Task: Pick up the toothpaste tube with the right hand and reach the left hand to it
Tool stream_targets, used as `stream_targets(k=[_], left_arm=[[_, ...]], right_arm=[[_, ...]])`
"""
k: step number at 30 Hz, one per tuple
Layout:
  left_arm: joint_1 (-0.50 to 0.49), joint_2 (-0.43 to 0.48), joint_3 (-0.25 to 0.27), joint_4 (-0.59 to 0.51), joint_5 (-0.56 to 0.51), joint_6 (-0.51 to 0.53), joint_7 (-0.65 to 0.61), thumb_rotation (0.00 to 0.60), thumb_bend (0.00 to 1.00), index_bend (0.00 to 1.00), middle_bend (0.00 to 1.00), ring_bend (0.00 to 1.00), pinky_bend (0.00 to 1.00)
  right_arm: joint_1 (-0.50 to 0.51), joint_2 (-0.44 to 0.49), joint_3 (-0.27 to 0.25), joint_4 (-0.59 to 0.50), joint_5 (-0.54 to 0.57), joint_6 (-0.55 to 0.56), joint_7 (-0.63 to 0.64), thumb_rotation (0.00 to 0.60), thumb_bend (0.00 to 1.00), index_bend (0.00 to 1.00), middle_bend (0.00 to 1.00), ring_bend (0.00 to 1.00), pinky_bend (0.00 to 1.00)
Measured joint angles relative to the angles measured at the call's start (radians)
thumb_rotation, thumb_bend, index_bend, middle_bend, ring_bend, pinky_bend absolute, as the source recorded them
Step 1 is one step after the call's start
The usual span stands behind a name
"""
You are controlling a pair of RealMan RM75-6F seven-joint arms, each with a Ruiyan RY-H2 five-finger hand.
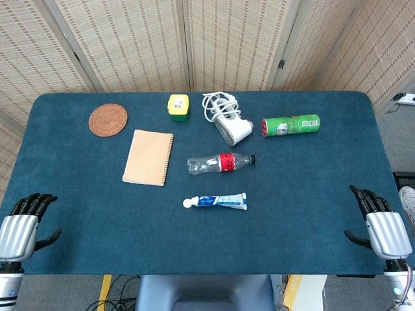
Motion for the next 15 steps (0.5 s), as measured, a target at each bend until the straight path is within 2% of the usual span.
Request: stream_targets(k=[15], left_arm=[[-0.002, -0.004, -0.006, -0.007, 0.002, 0.010, 0.012, 0.600, 0.22, 0.25, 0.26, 0.19, 0.22]], right_arm=[[0.028, 0.004, -0.008, -0.010, -0.041, -0.027, 0.019, 0.600, 0.16, 0.04, 0.23, 0.18, 0.25]])
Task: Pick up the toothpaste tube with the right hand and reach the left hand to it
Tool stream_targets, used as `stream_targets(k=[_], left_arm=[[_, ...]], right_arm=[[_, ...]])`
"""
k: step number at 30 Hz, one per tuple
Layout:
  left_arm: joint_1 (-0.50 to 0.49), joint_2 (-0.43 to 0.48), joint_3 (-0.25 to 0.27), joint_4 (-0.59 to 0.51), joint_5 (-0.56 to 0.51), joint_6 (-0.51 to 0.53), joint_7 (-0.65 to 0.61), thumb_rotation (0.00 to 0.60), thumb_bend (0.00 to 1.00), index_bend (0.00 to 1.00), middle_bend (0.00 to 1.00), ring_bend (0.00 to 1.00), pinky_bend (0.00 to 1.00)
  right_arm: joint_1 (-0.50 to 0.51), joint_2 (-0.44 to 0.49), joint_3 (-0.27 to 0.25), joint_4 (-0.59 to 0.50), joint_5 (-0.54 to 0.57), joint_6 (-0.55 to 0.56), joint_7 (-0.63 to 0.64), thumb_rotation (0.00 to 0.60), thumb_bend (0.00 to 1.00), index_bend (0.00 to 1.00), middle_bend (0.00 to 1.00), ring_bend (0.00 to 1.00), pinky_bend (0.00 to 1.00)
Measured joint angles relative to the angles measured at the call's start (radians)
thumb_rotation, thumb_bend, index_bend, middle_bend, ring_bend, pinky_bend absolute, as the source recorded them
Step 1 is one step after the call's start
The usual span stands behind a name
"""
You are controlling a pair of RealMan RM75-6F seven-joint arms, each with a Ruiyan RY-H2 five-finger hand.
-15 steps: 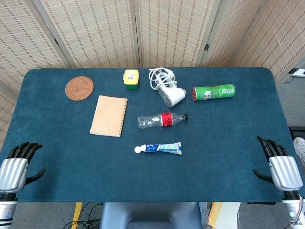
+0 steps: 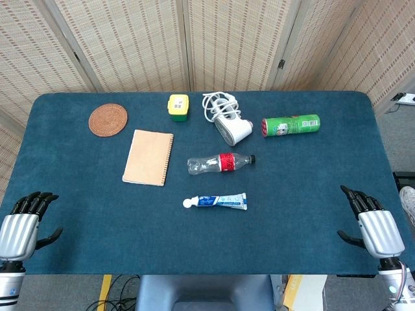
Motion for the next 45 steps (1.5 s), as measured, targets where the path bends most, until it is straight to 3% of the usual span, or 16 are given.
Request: stream_targets(k=[15, 22, 32, 45], left_arm=[[0.005, 0.025, 0.005, -0.032, 0.004, 0.006, 0.008, 0.600, 0.22, 0.25, 0.26, 0.19, 0.22], [0.004, 0.034, 0.007, -0.037, 0.006, 0.002, 0.005, 0.600, 0.22, 0.25, 0.26, 0.19, 0.22], [0.005, 0.041, 0.009, -0.042, 0.003, -0.003, -0.003, 0.600, 0.22, 0.26, 0.26, 0.19, 0.22], [0.003, 0.047, 0.008, -0.037, -0.002, -0.008, -0.015, 0.600, 0.22, 0.26, 0.26, 0.19, 0.22]], right_arm=[[0.209, -0.029, 0.051, -0.081, -0.029, -0.238, -0.058, 0.600, 0.17, 0.21, 0.33, 0.26, 0.36], [0.343, -0.094, 0.096, -0.096, 0.044, -0.423, -0.101, 0.600, 0.16, 0.23, 0.33, 0.27, 0.36], [0.528, -0.308, 0.171, 0.010, 0.226, -0.586, -0.217, 0.600, 0.14, 0.25, 0.34, 0.28, 0.36], [0.663, -0.512, 0.183, 0.197, 0.343, -0.665, -0.313, 0.600, 0.22, 0.32, 0.37, 0.31, 0.38]])
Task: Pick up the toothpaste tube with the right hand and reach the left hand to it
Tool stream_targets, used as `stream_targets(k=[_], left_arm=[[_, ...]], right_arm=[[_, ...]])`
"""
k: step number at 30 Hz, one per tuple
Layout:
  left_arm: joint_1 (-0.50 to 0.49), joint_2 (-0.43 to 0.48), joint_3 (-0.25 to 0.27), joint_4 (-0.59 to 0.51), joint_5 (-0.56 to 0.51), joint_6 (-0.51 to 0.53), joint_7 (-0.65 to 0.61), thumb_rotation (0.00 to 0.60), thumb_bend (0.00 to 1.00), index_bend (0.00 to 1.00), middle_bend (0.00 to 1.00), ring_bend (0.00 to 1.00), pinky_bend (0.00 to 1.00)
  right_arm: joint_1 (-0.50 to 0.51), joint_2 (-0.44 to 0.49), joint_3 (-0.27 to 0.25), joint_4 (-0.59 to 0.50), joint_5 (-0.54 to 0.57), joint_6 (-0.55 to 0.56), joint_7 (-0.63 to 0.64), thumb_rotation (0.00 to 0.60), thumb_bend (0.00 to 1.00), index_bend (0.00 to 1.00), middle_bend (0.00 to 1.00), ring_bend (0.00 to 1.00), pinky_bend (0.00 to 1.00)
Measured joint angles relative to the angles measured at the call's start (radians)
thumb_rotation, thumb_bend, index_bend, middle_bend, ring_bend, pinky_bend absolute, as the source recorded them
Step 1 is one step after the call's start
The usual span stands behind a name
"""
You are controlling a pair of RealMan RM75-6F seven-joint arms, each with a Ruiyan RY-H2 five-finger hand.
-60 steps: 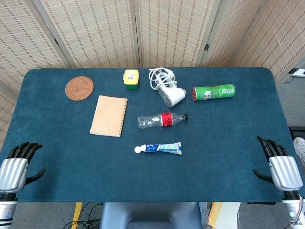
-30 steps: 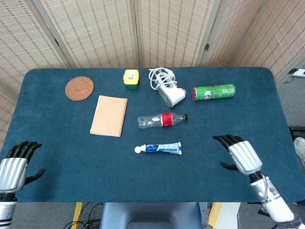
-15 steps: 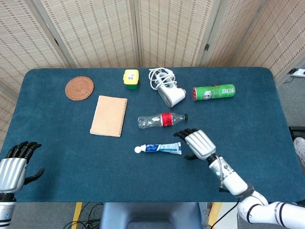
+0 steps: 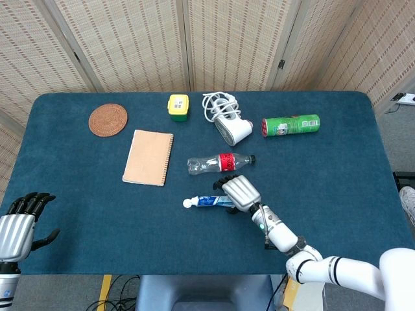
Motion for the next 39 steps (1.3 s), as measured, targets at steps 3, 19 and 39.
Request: stream_targets(k=[3, 19, 39], left_arm=[[0.001, 0.000, 0.000, 0.004, -0.003, 0.000, -0.006, 0.600, 0.22, 0.26, 0.26, 0.19, 0.22], [0.006, -0.008, 0.003, 0.044, -0.003, 0.002, -0.047, 0.600, 0.22, 0.26, 0.26, 0.19, 0.22], [-0.088, -0.008, -0.084, 0.014, -0.032, -0.065, -0.135, 0.600, 0.22, 0.20, 0.26, 0.19, 0.22]], right_arm=[[0.021, -0.035, -0.002, 0.035, 0.016, -0.004, -0.014, 0.600, 0.23, 0.34, 0.38, 0.31, 0.39], [0.073, -0.126, -0.019, 0.138, 0.067, -0.003, -0.038, 0.600, 0.33, 0.43, 0.44, 0.38, 0.42], [0.052, -0.075, -0.005, 0.084, 0.027, 0.017, 0.221, 0.600, 0.62, 0.63, 0.60, 0.56, 0.59]])
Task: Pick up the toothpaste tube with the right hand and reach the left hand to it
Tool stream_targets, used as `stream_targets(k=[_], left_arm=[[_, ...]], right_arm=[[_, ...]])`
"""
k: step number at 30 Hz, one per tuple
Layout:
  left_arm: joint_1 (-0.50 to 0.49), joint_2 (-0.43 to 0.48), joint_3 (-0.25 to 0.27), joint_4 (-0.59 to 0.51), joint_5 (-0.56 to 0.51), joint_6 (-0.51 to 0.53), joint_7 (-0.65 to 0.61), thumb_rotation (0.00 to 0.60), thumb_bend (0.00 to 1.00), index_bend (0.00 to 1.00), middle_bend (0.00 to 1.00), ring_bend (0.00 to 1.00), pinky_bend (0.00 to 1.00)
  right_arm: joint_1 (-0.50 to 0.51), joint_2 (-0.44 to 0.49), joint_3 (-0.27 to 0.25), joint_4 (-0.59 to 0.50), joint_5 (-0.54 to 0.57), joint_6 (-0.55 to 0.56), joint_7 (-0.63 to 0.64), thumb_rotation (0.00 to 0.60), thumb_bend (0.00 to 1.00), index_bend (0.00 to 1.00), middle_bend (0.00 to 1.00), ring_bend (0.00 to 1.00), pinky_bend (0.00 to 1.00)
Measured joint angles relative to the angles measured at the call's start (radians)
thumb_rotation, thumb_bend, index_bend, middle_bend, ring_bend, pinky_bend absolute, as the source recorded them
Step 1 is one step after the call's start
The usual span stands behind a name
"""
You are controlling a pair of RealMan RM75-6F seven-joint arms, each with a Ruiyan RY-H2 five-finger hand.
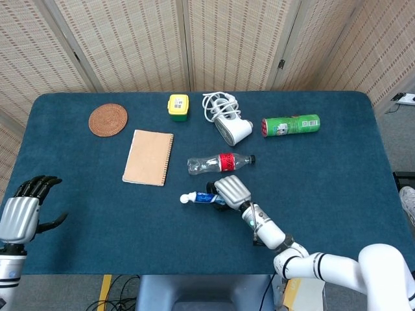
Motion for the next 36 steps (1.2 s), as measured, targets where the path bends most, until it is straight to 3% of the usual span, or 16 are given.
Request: stream_targets(k=[9, 10, 12, 14, 16, 19, 24, 29, 36], left_arm=[[-0.090, 0.011, -0.069, -0.116, -0.048, -0.097, -0.158, 0.600, 0.15, 0.12, 0.25, 0.18, 0.22], [-0.098, 0.010, -0.075, -0.123, -0.054, -0.107, -0.178, 0.576, 0.14, 0.12, 0.24, 0.18, 0.22], [-0.115, 0.010, -0.089, -0.139, -0.071, -0.133, -0.234, 0.477, 0.12, 0.12, 0.23, 0.16, 0.22], [-0.130, 0.013, -0.102, -0.155, -0.087, -0.161, -0.293, 0.326, 0.09, 0.12, 0.22, 0.15, 0.22], [-0.149, 0.015, -0.117, -0.174, -0.104, -0.193, -0.366, 0.214, 0.06, 0.12, 0.21, 0.14, 0.22], [-0.179, 0.013, -0.140, -0.204, -0.133, -0.238, -0.461, 0.135, 0.04, 0.11, 0.19, 0.12, 0.21], [-0.228, -0.032, -0.174, -0.235, -0.197, -0.272, -0.504, 0.082, 0.03, 0.06, 0.15, 0.08, 0.19], [-0.273, -0.091, -0.194, -0.254, -0.257, -0.296, -0.492, 0.067, 0.03, 0.00, 0.11, 0.06, 0.19], [-0.322, -0.190, -0.216, -0.233, -0.313, -0.287, -0.434, 0.054, 0.02, 0.00, 0.04, 0.01, 0.18]], right_arm=[[-0.046, 0.072, -0.010, -0.062, -0.141, 0.042, 0.373, 0.600, 0.61, 0.65, 0.61, 0.57, 0.60], [-0.048, 0.078, -0.013, -0.066, -0.157, 0.046, 0.406, 0.600, 0.61, 0.65, 0.61, 0.57, 0.60], [-0.052, 0.090, -0.019, -0.072, -0.191, 0.057, 0.476, 0.600, 0.61, 0.65, 0.61, 0.57, 0.60], [-0.053, 0.096, -0.025, -0.074, -0.222, 0.071, 0.535, 0.600, 0.61, 0.65, 0.61, 0.57, 0.60], [-0.053, 0.096, -0.029, -0.073, -0.246, 0.085, 0.578, 0.600, 0.61, 0.65, 0.61, 0.57, 0.60], [-0.047, 0.089, -0.037, -0.068, -0.280, 0.102, 0.633, 0.600, 0.61, 0.65, 0.61, 0.57, 0.60], [-0.027, 0.049, -0.036, -0.054, -0.308, 0.130, 0.702, 0.600, 0.61, 0.65, 0.61, 0.57, 0.60], [-0.012, -0.004, -0.025, -0.033, -0.321, 0.171, 0.738, 0.600, 0.60, 0.65, 0.61, 0.57, 0.60], [0.000, -0.081, 0.006, 0.003, -0.314, 0.231, 0.767, 0.600, 0.60, 0.65, 0.61, 0.57, 0.60]])
